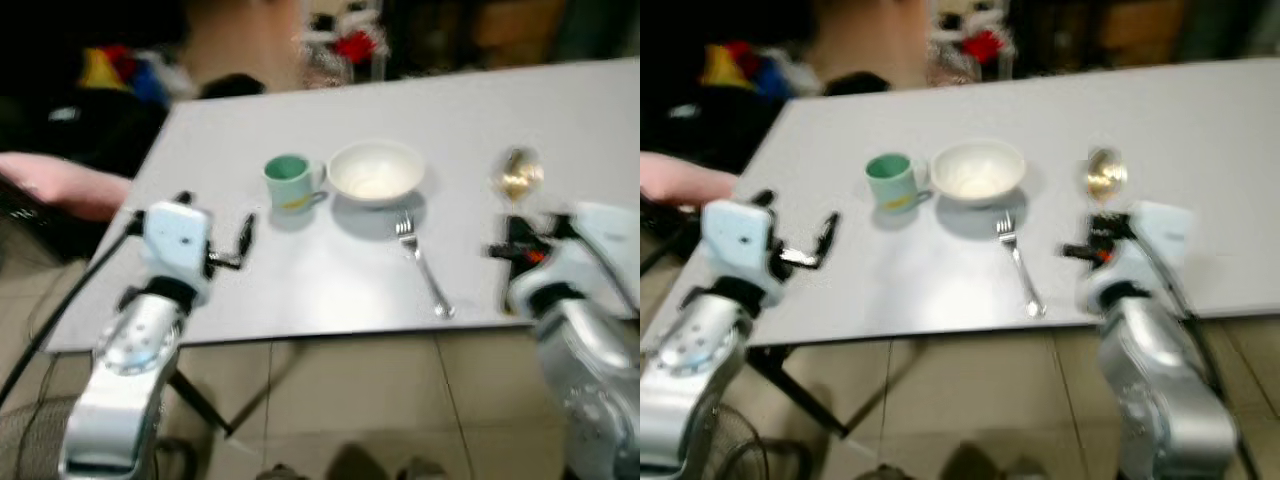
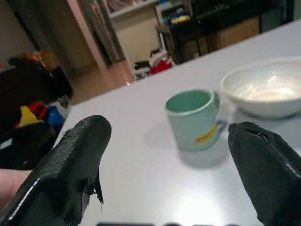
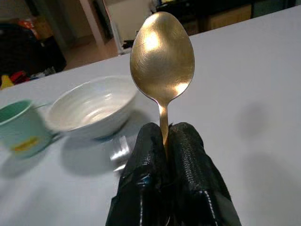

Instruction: Setting the table

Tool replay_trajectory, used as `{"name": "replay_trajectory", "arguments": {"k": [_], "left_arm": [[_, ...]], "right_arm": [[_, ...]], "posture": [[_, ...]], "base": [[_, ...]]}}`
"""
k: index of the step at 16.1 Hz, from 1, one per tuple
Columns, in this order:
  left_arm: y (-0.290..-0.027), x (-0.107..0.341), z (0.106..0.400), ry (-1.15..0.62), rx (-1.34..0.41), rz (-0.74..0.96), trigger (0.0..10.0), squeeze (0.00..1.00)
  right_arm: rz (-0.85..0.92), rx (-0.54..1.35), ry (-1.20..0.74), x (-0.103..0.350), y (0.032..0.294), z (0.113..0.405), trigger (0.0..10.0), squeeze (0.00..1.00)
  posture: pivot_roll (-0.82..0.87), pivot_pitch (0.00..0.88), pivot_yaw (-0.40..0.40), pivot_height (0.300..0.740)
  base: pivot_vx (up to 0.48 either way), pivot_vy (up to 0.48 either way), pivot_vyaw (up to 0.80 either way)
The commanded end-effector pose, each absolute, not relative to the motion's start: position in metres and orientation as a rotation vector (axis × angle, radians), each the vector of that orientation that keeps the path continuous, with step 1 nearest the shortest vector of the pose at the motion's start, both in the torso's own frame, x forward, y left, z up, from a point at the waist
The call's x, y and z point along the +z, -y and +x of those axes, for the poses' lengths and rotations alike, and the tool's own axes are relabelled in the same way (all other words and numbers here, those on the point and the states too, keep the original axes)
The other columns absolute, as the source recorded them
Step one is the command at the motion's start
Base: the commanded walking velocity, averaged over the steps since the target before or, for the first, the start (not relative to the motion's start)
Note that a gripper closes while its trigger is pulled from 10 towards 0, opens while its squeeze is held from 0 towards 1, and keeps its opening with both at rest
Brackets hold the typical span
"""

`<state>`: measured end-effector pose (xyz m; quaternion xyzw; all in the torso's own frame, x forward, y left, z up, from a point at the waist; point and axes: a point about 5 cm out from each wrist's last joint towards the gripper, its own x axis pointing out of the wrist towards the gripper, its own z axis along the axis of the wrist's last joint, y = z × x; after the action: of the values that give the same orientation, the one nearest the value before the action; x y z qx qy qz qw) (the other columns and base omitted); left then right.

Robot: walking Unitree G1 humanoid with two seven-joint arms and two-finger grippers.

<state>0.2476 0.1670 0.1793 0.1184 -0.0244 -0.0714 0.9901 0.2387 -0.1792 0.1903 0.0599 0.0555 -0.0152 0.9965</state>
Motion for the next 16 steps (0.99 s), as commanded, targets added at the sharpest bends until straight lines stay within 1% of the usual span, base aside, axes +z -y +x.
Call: {"name": "replay_trajectory", "arguments": {"k": [1, 3, 6, 9, 11, 13, 14, 16], "left_arm": [[-0.166, 0.181, 0.248, 0.055, -0.148, 0.230, 10.0, 0.00], [-0.165, 0.181, 0.247, 0.055, -0.145, 0.229, 10.0, 0.00], [-0.165, 0.181, 0.244, 0.052, -0.132, 0.218, 10.0, 0.00], [-0.162, 0.179, 0.242, 0.042, -0.128, 0.213, 10.0, 0.00], [-0.156, 0.177, 0.241, 0.031, -0.146, 0.215, 10.0, 0.00], [-0.153, 0.178, 0.241, 0.031, -0.164, 0.218, 10.0, 0.00], [-0.154, 0.179, 0.241, 0.032, -0.167, 0.219, 10.0, 0.00], [-0.153, 0.180, 0.241, 0.026, -0.195, 0.222, 10.0, 0.00]], "right_arm": [[0.099, 0.021, -0.078, 0.202, 0.176, 0.242, 10.0, 0.00], [0.092, 0.063, -0.076, 0.205, 0.173, 0.244, 10.0, 0.00], [0.081, 0.184, -0.067, 0.216, 0.162, 0.252, 10.0, 0.00], [-0.009, 0.304, -0.131, 0.214, 0.152, 0.260, 10.0, 0.00], [-0.078, 0.357, -0.193, 0.208, 0.147, 0.273, 10.0, 0.00], [-0.103, 0.360, -0.231, 0.205, 0.146, 0.284, 10.0, 0.00], [-0.119, 0.340, -0.297, 0.197, 0.145, 0.296, 10.0, 0.00], [-0.138, 0.310, -0.387, 0.180, 0.145, 0.309, 10.0, 0.00]], "posture": [[-0.13, 0.067, 0.119, 0.740], [-0.12, 0.066, 0.116, 0.740], [-0.11, 0.072, 0.107, 0.740], [-0.11, 0.078, 0.107, 0.740], [-0.11, 0.080, 0.108, 0.740], [-0.10, 0.079, 0.106, 0.740], [-0.10, 0.080, 0.105, 0.740], [-0.09, 0.082, 0.103, 0.740]], "base": [[0.000, 0.480, 0.00], [0.000, 0.480, 0.00], [0.000, 0.449, 0.00], [0.000, 0.000, 0.00], [0.000, 0.000, 0.00], [0.000, 0.000, 0.00], [0.000, 0.000, 0.00], [0.000, 0.000, 0.00]]}}
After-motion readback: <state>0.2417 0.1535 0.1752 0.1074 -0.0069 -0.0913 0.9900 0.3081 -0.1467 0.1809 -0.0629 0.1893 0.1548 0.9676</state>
